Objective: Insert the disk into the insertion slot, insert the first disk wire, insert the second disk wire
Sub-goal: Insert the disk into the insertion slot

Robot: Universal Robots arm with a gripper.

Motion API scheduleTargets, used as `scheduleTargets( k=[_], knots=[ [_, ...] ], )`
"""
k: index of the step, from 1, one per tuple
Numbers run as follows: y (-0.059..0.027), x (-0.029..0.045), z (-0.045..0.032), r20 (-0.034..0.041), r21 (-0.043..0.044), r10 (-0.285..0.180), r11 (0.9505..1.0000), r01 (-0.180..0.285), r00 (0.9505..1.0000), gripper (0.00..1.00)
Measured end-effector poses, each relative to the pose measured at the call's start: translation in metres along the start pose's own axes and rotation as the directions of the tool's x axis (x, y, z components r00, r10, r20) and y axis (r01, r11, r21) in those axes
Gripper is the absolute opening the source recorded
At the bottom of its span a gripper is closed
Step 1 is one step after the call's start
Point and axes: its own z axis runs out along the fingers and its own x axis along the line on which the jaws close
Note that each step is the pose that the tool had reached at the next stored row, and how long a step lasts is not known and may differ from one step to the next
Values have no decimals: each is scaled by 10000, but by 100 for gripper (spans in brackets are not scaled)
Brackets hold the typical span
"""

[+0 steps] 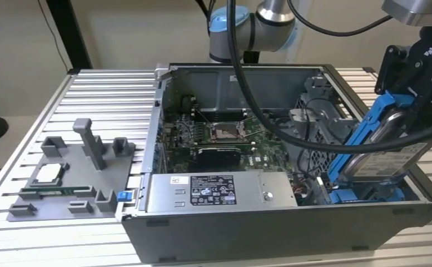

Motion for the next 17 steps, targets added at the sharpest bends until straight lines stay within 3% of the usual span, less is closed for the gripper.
scheduleTargets(
  k=[17],
  knots=[
    [-12, 10, 261, 87, -3, -5, 10000, 5, 10000, 0]
  ],
)
